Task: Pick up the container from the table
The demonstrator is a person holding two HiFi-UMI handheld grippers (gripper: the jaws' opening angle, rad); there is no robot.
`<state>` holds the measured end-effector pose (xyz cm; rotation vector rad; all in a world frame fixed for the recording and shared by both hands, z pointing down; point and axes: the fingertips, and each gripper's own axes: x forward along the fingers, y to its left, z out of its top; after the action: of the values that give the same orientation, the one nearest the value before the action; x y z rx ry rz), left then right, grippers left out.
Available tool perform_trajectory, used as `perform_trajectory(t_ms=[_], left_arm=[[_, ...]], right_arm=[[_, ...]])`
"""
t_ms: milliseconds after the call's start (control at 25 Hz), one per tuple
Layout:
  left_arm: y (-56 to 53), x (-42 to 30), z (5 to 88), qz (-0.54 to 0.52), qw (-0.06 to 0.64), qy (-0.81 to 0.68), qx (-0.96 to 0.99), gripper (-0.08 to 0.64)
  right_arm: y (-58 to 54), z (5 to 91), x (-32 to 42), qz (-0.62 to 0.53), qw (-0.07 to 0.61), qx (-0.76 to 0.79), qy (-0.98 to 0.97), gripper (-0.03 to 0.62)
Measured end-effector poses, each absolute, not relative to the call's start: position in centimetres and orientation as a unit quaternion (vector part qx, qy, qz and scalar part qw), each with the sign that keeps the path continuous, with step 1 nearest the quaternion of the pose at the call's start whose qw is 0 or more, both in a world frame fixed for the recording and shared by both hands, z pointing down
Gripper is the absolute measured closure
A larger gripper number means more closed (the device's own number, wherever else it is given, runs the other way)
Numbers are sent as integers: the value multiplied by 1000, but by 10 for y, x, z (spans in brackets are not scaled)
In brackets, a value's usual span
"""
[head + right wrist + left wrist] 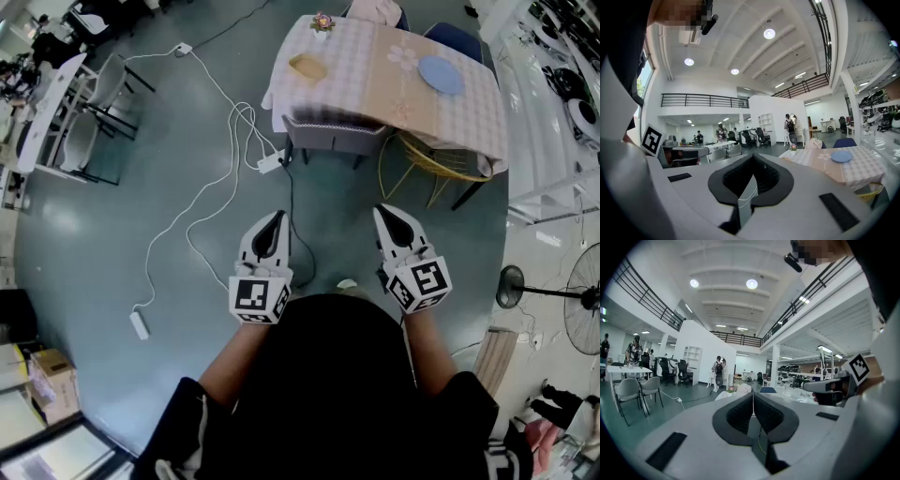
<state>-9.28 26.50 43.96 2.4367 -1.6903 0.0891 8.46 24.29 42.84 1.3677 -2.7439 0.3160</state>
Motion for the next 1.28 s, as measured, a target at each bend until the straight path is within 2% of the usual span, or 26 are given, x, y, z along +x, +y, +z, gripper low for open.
perform_trajectory(t_ms=[320, 440, 480, 520, 560, 1040, 1280], left_arm=[[273, -93, 443, 29, 87, -579, 810, 551], [272, -88, 445, 26, 95, -581, 808, 533], [272, -86, 448, 30, 100, -581, 807, 463], [272, -84, 451, 35, 104, -580, 807, 417], [272, -82, 454, 41, 105, -580, 807, 411], [259, -66, 482, 74, 130, -592, 792, 396], [180, -61, 508, 73, 137, -557, 816, 394]], right_arm=[[253, 436, 97, 106, 34, 420, -901, 591], [250, 440, 111, 114, 37, 434, -893, 508], [249, 443, 115, 118, 43, 436, -891, 493], [248, 446, 119, 122, 50, 437, -890, 447], [248, 449, 123, 126, 57, 436, -889, 431], [221, 485, 170, 184, 53, 440, -877, 425], [175, 494, 176, 189, 64, 462, -864, 425]])
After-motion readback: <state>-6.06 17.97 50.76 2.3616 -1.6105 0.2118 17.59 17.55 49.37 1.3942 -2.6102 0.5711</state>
